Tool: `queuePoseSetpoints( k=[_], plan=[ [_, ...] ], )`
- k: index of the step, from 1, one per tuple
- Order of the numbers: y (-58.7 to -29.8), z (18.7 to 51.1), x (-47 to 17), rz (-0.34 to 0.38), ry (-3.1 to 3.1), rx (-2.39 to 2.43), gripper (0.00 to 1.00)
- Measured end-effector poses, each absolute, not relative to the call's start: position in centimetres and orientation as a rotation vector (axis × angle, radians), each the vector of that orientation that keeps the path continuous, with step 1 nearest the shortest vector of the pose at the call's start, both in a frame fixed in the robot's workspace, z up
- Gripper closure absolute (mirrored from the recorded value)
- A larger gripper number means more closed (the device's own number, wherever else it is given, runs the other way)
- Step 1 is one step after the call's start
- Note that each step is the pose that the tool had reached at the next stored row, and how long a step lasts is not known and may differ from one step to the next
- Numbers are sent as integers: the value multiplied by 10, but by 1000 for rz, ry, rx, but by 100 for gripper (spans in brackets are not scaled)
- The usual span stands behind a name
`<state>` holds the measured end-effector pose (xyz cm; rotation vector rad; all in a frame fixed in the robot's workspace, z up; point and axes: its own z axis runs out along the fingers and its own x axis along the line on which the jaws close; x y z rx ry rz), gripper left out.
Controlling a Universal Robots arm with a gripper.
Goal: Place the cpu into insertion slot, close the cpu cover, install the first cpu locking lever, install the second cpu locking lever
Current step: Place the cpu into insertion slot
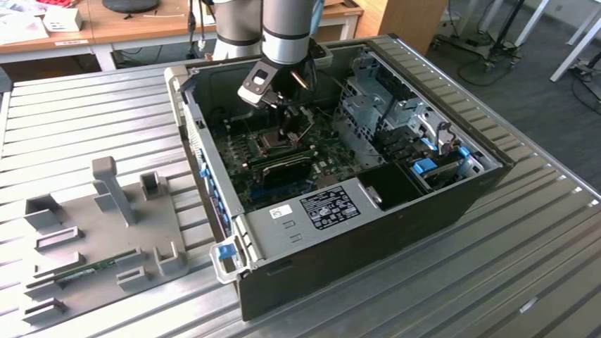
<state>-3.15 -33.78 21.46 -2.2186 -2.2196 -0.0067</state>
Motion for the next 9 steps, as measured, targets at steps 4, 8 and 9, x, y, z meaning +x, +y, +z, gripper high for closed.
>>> queuePoseSetpoints(
  k=[4,8,9],
  plan=[
    [-338,215,-32,-6,-2220,-2219,54],
    [-338,215,-32,-6,-2220,-2219,77],
    [-338,215,-32,-6,-2220,-2219,77]
  ],
)
